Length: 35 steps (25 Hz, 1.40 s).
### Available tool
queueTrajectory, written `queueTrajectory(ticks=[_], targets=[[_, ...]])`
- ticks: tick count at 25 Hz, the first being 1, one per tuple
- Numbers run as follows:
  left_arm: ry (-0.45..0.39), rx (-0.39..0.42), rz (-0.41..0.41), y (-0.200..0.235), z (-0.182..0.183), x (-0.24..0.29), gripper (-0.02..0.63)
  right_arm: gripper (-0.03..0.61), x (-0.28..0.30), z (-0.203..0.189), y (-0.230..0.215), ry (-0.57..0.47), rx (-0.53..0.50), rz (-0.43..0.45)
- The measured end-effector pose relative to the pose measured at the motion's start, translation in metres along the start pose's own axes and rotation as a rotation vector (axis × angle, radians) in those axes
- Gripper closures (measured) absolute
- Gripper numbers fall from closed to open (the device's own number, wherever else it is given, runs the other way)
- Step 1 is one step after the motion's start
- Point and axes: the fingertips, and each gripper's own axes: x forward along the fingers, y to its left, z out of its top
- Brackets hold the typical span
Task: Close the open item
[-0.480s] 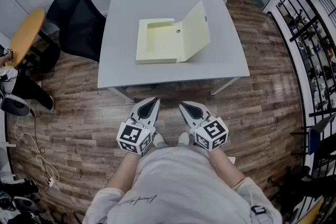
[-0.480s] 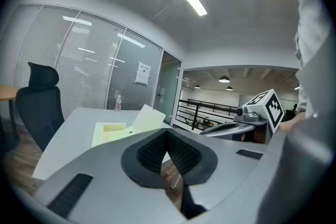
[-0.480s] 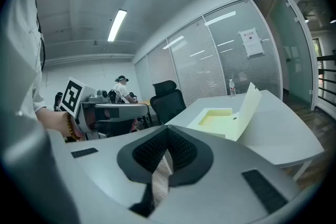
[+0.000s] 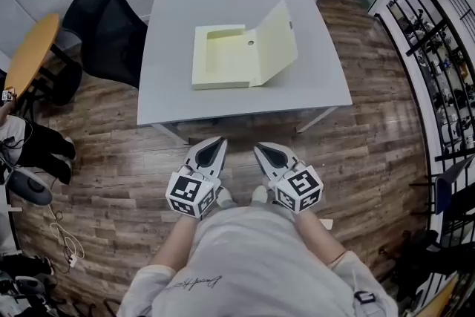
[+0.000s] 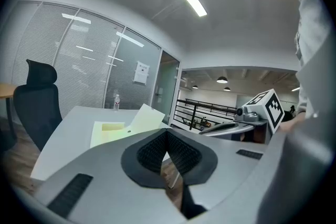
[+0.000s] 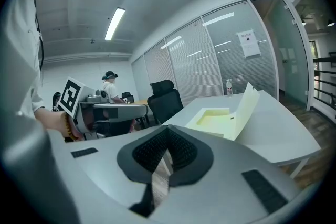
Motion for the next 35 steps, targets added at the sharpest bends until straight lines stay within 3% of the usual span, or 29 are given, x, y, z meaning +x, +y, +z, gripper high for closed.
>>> queueTrajectory(ticks=[20,35], targets=[[-0.020,0.005,-0.042,0.037,0.001,-0.037,0.605,0.566,0.038,0.004,0.045,-0.013,0.007,-0.032],[-0.035,-0.005,-0.056,0.052,0.003,-0.039,0.606,0.566,0.057,0.007,0.047,-0.007,-0.027,-0.038]])
